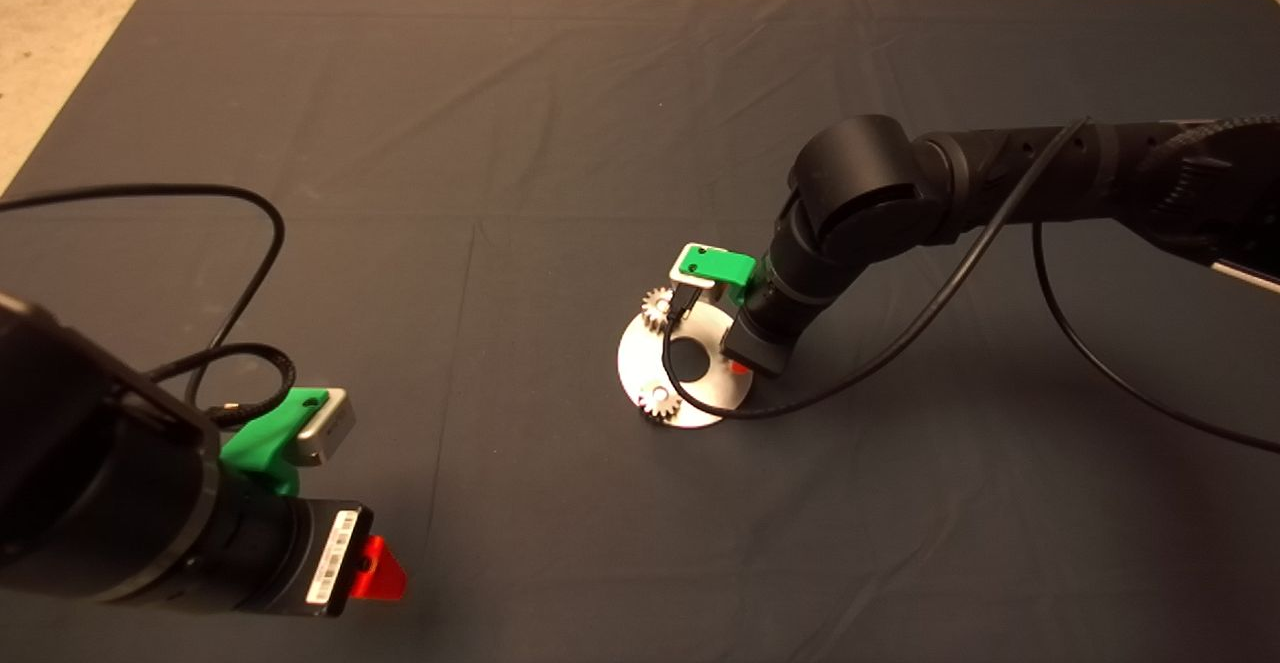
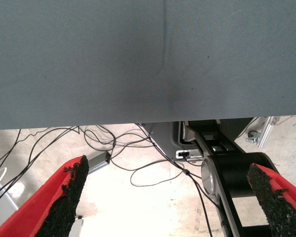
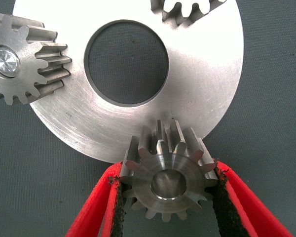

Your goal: Install three planetary gears onto the carrier pins

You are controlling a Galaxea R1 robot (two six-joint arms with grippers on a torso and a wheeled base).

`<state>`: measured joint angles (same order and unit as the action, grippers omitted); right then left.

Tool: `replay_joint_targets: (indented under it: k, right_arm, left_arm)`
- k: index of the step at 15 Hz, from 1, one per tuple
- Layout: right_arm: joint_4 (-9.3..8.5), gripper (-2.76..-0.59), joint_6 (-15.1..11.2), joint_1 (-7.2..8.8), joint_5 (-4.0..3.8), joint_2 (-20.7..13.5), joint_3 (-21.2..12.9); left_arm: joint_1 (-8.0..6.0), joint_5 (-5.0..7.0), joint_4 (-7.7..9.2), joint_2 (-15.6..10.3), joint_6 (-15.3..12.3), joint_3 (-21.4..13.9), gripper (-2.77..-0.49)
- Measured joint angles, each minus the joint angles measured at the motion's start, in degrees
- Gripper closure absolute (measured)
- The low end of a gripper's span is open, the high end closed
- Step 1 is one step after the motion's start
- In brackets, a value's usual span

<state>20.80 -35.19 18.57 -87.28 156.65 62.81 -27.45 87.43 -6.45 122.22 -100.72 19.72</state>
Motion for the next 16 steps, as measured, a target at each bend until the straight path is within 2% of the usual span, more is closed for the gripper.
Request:
replay_joint_targets:
  k: [11,14,16]
  right_arm:
    - [0.01,-1.06,0.0,0.09,0.1,-0.3,-0.1]
    - [0.12,-1.06,0.0,0.02,0.4,-1.2,-0.9]
    - [0.12,-1.06,0.0,-0.02,0.07,-2.0,-2.1]
  left_arm:
    - [0.0,0.0,0.0,0.0,0.0,0.0,-2.3]
    - [0.0,0.0,0.0,0.0,0.0,0.0,-2.3]
    - [0.0,0.0,0.0,0.0,0.0,0.0,-2.3]
